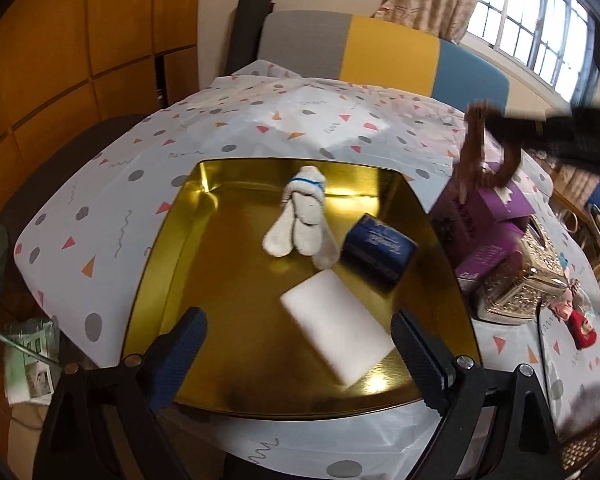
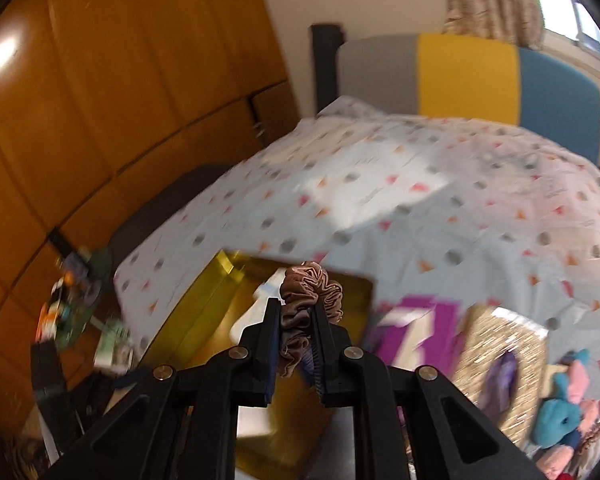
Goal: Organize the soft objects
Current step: 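Carry the brown scrunchie with the right tool into the gold tray and release, then move both tools back to the soft items on the bed, then grasp the blue plush toy with the left tool, then carry the blue plush toy with the left tool into the gold tray and release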
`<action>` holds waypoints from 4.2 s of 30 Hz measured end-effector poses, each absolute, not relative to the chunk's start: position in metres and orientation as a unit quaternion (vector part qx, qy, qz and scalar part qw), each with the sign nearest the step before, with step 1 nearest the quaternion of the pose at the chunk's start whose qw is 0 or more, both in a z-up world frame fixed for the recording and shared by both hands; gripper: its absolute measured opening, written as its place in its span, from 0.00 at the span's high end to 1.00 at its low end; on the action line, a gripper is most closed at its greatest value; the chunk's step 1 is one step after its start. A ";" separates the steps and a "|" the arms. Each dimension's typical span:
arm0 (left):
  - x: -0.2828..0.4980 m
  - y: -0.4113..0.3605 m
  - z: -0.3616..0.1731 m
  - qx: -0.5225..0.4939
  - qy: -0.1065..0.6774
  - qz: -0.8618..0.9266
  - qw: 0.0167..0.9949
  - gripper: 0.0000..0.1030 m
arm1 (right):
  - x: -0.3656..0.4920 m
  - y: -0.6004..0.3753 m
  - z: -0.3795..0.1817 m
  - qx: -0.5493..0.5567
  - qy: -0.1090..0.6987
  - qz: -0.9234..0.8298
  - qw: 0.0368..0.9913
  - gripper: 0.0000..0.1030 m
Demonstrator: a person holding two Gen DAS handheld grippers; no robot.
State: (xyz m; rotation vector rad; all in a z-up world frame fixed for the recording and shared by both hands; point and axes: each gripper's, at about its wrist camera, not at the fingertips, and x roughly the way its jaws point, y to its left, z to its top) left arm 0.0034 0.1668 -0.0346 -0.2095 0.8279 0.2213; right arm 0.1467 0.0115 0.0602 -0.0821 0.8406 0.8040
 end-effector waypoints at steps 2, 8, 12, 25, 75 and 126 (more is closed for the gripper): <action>0.003 0.171 -0.037 -0.105 0.402 0.112 0.902 0.09 | 0.136 0.023 0.045 -0.050 0.410 0.391 0.822 0.87; 0.000 0.182 -0.042 -0.114 0.405 0.128 0.898 0.09 | 0.117 0.035 0.010 -0.064 0.445 0.407 0.795 0.87; -0.001 0.190 -0.044 -0.124 0.404 0.138 0.896 0.09 | 0.110 0.041 -0.009 -0.094 0.456 0.395 0.792 0.86; -0.002 0.187 -0.040 -0.111 0.398 0.142 0.899 0.09 | 0.101 0.039 -0.020 -0.115 0.437 0.366 0.813 0.59; 0.051 -0.013 0.056 0.068 0.342 -0.140 0.927 0.12 | 0.151 -0.374 -0.025 0.178 0.365 -0.125 0.905 0.42; 0.227 -0.219 -0.011 0.115 0.459 -0.191 0.860 0.47 | 0.144 -0.414 -0.049 0.334 0.378 -0.083 0.860 0.38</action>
